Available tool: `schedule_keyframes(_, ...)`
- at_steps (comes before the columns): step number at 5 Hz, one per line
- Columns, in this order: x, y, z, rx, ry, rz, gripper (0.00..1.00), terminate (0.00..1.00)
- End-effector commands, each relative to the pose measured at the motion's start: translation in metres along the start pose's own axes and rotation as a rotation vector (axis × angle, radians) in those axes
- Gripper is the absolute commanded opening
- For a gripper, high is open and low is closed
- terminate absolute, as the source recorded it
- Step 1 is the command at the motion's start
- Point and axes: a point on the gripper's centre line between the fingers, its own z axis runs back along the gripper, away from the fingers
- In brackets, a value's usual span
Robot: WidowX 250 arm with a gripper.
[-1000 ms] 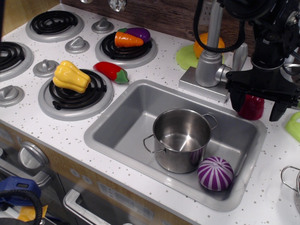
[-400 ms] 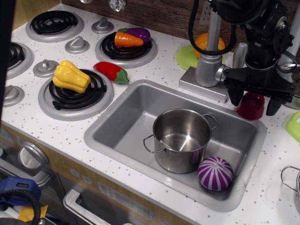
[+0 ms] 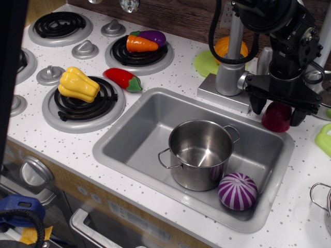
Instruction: Put sweet potato in pot which is in sink
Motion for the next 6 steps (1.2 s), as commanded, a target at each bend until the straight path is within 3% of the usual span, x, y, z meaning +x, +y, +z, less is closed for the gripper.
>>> schedule_keyframes(1, 0.009, -0.007, 0.010, 0.002, -0.048, -0.008, 0.00, 0.00)
schedule_keyframes(2, 0.008, -0.013, 0.021, 0.012, -0.028, -0.007, 0.00, 0.00)
schedule_keyframes(4, 0.002, -0.017, 0.061, 0.111, 0.032, -0.022, 0.00, 0.00)
schedule_keyframes(5, -0.011, -0.003, 0.072, 0.130, 0.030, -0.037, 0.00, 0.00)
schedule_keyframes(6, -0.032, 0.020, 0.072, 0.192, -0.015, -0.112, 0.00, 0.00)
